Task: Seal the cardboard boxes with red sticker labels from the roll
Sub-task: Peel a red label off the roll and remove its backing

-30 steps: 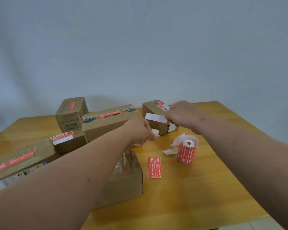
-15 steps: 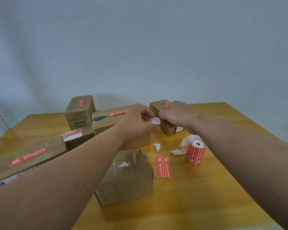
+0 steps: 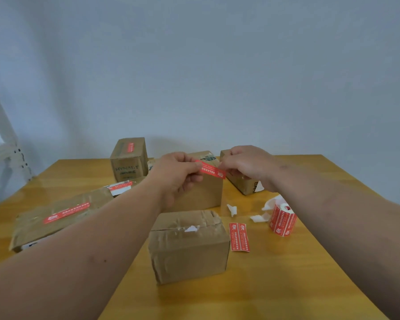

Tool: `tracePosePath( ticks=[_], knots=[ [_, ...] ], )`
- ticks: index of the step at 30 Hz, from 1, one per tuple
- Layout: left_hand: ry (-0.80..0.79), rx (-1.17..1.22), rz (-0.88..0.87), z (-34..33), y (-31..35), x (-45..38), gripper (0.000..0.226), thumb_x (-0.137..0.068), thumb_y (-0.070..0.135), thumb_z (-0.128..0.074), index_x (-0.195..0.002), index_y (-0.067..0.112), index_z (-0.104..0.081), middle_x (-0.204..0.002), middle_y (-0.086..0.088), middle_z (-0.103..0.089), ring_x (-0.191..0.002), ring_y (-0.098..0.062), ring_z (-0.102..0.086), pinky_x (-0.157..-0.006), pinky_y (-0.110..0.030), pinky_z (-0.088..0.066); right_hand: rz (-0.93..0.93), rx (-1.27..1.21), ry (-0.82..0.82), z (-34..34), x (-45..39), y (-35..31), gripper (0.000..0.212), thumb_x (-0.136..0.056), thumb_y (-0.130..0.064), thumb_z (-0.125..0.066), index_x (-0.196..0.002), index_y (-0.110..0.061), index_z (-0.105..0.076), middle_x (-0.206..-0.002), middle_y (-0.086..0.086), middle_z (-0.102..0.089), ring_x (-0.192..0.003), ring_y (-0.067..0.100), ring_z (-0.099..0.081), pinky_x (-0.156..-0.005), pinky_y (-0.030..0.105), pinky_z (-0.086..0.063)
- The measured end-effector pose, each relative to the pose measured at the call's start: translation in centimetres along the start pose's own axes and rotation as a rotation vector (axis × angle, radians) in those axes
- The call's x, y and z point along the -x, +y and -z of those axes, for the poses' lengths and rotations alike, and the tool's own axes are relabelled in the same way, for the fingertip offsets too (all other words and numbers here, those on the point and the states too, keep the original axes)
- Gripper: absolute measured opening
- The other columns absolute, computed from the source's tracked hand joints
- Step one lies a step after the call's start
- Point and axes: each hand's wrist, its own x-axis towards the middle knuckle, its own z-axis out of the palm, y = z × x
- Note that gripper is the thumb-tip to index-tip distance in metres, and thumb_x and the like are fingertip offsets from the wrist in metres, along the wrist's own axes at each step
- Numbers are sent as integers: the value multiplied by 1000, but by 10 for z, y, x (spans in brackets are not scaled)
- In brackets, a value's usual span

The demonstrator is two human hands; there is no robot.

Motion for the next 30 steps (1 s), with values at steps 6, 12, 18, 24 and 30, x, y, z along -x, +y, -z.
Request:
tracePosePath(
  ticks=[6, 12, 18, 24, 30],
  knots=[
    [-21, 189, 108, 16, -1, 13, 7, -90, 7, -65, -87, 13, -64, -76, -8, -71, -62, -13, -68, -58, -26, -50, -24, -150, -34, -10, 4, 2, 12, -84, -18, -74, -77, -15, -64, -82, 4, -68, -71, 15, -61, -56, 20, -40],
    [87, 139, 81, 23, -2, 22, 7, -88, 5, -68, -91, 11, -66, -79, -10, -74, -57, -11, -68, -51, -21, -50, -25, -271, -28, -14, 10, -4, 16, -79, -11, -76, -73, -14, -62, -75, 6, -68, -69, 17, -59, -69, 31, -43],
    [193, -9, 33, 26, -13, 28, 6, -86, 5, -70, -88, 9, -67, -81, -9, -74, -58, -11, -68, -49, -20, -46, -48, -317, -34, -26, 13, -3, 6, -86, -11, -70, -80, -11, -68, -64, 0, -69, -61, 15, -60, -64, 28, -42],
    [194, -88, 15, 31, -28, 35, 42, -83, 2, -73, -122, 13, -63, -86, -10, -74, -67, -16, -70, -57, -25, -50, -47, -174, -13, -41, 24, -2, 8, -85, -9, -71, -91, -5, -73, -72, 2, -70, -62, 12, -61, -61, 23, -42],
    [178, -508, 8, 37, -24, 35, 16, -95, 29, -58, -94, 16, -68, -89, -6, -70, -78, -18, -65, -59, -29, -53, 50, -68, -34, -44, 32, -11, 8, -88, -13, -69, -94, -8, -71, -76, -1, -67, -69, 10, -60, -66, 21, -44]
  ],
)
